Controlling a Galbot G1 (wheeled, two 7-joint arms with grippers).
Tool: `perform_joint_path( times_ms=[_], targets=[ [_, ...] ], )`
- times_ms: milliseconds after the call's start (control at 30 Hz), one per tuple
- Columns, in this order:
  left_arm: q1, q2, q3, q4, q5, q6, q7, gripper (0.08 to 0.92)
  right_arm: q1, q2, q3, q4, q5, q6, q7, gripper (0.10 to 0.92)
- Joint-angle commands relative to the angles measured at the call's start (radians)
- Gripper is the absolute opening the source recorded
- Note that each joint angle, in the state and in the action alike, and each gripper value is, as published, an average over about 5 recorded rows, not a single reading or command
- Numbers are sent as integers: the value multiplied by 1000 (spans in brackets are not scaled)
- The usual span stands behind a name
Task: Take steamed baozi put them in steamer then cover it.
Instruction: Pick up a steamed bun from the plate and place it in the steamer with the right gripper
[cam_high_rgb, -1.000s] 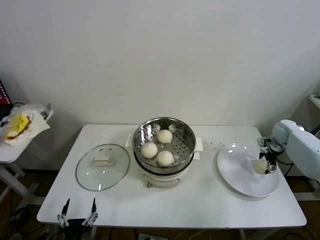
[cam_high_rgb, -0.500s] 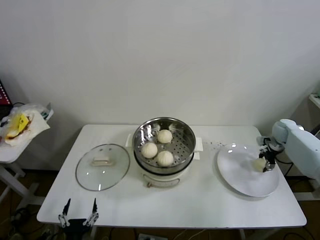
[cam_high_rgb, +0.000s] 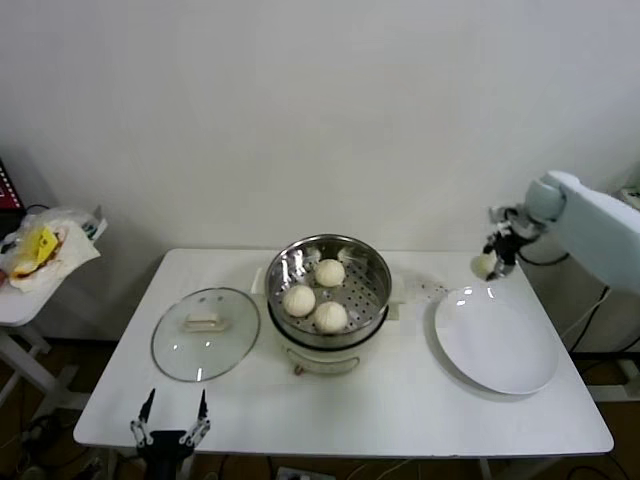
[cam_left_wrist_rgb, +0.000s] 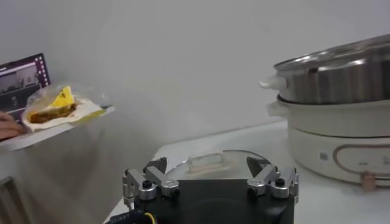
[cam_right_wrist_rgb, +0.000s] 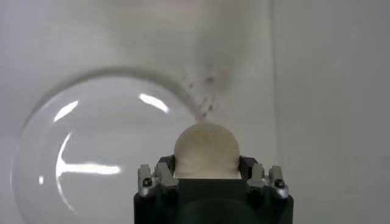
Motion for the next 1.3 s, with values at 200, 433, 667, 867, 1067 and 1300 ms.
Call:
perform_joint_path(
  times_ms=[200, 433, 667, 867, 1067, 1300],
  targets=[
    [-8, 15, 72, -29, 13, -14, 27, 823, 541, 229, -558, 342, 709, -172, 106, 670],
    [4, 26, 68, -28, 0, -35, 27, 823, 483, 285, -558, 464, 768, -223, 203, 670],
    [11, 27, 57, -28, 1, -42, 23, 823, 356, 294, -555, 484, 697, -247, 263, 670],
    [8, 26, 42, -22, 0, -39, 22, 823, 253, 325, -537, 426, 642, -251, 286, 670],
    [15, 30, 28, -9, -16, -46, 21, 823, 180, 362, -512, 360, 620, -248, 284, 670],
    [13, 30, 27, -7, -17, -44, 21, 823, 147, 382, -504, 320, 603, -246, 283, 675]
  ],
)
